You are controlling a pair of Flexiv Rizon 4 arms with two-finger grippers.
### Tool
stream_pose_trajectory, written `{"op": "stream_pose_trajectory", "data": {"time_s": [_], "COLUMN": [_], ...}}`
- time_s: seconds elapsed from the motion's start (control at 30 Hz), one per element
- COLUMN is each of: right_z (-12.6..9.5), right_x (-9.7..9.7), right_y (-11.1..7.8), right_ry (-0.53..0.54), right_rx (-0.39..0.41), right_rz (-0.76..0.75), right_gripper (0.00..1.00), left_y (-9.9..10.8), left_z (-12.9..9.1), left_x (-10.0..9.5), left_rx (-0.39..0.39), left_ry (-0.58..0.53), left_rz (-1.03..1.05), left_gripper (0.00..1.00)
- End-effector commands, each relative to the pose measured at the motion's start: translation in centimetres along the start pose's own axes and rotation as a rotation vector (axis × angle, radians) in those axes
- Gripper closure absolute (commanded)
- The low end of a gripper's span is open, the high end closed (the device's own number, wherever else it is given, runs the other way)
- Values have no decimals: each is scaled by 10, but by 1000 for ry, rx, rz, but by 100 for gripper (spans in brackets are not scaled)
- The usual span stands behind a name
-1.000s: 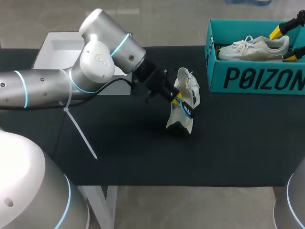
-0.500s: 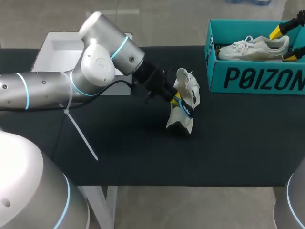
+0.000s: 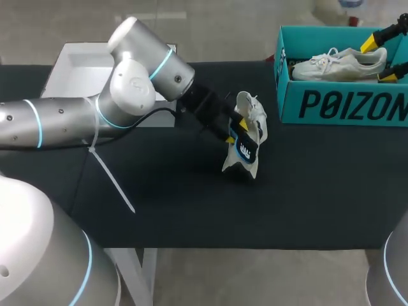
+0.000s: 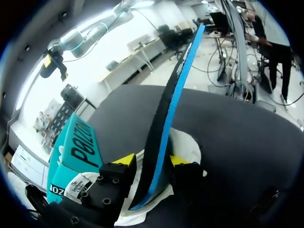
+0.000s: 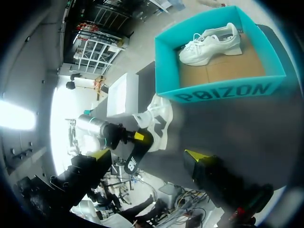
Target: Take the shoe out of the shoebox, open the shoe tongue, remove and reinsert the insole, then place the shoe into the shoebox
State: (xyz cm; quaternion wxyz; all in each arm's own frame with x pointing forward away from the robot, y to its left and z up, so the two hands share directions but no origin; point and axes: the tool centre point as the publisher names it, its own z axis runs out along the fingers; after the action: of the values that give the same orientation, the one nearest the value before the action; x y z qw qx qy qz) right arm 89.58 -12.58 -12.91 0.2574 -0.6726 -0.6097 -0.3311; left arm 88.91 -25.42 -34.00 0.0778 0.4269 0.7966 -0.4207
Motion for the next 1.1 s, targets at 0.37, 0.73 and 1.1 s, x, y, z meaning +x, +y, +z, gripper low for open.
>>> {"op": "stream_pose_trajectory", "data": {"time_s": [0.37, 0.73, 1.1], "right_z": [-1, -1, -1], "right_x": [0, 0, 0], "right_y": [-1, -1, -1], "right_ry": [-5, -5, -5], "right_rx": [0, 0, 0], "right_rz": [1, 1, 1], "right_gripper": [0, 0, 0], "left_y": [-18, 16, 28], "left_z": [-5, 5, 2], "left_x": [6, -6, -9], "left_rx": [17, -47, -41], "left_ry": [12, 9, -25], "left_rz": [38, -9, -69], "left_gripper": [100, 100, 100]}}
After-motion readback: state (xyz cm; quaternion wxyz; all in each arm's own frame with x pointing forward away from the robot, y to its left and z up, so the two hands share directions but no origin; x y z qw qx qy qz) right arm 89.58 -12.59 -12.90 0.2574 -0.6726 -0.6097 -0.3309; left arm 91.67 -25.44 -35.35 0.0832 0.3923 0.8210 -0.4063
